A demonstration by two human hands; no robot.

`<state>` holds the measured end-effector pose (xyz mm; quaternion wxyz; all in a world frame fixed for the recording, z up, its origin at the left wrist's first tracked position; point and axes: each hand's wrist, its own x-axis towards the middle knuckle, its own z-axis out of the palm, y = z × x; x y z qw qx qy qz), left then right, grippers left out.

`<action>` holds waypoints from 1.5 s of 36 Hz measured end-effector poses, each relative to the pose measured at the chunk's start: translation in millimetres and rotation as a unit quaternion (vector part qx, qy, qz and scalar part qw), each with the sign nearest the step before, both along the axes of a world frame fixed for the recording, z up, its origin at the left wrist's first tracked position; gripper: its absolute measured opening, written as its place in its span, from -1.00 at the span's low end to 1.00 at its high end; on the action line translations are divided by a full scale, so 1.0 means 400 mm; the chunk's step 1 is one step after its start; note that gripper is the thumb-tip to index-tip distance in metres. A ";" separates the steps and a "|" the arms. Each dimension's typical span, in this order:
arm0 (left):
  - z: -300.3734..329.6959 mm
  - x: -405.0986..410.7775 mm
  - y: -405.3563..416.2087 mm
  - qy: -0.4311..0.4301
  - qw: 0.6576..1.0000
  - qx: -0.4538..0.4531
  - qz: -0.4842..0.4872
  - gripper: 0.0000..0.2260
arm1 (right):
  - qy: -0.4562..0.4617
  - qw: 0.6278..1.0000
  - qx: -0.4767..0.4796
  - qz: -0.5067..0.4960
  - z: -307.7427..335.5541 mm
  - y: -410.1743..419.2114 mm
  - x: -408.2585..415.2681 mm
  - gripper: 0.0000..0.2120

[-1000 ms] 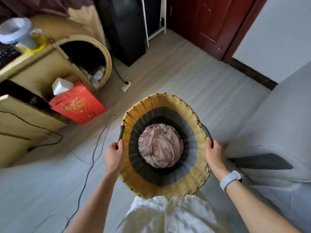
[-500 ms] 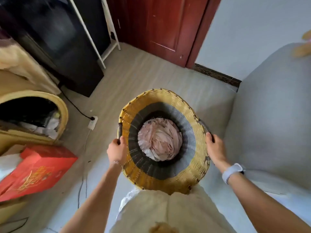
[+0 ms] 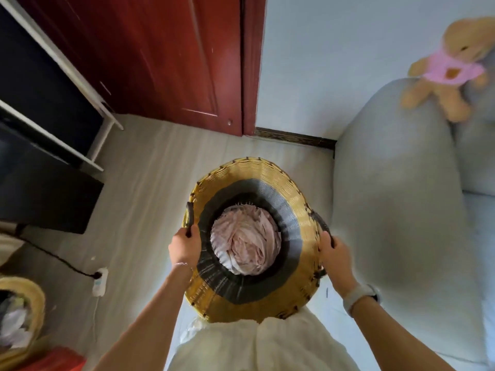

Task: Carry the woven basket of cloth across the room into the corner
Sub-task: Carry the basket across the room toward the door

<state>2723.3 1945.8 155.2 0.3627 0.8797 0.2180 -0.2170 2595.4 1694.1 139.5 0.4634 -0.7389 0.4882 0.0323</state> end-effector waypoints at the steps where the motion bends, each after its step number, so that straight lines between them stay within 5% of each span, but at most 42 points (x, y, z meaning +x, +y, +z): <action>1: 0.005 0.047 -0.035 0.000 1.000 -0.001 -0.001 -0.73 | -0.001 1.000 0.002 0.000 -0.001 -0.032 0.044 -0.68; 13: 0.029 0.422 -0.380 -0.009 0.995 -0.044 -0.092 -0.72 | -0.003 0.996 0.019 -0.087 0.023 -0.340 0.349 -0.55; 28: -0.099 0.889 -0.690 0.058 0.981 -0.054 -0.178 -0.64 | 0.036 0.983 -0.022 -0.178 -0.043 -0.589 0.717 -0.67; 41: -0.289 1.008 -0.877 0.125 0.976 -0.108 -0.140 -0.76 | 0.088 0.982 0.001 -0.168 -0.222 -0.785 0.849 -0.72; 49: -0.432 0.953 -0.962 0.107 0.990 -0.052 -0.082 -0.75 | 0.121 0.982 0.030 -0.141 -0.369 -0.881 0.841 -0.62; 54: -0.520 0.906 -1.014 0.086 0.995 -0.002 -0.050 -0.69 | 0.103 0.983 0.073 -0.130 -0.452 -0.924 0.832 -0.73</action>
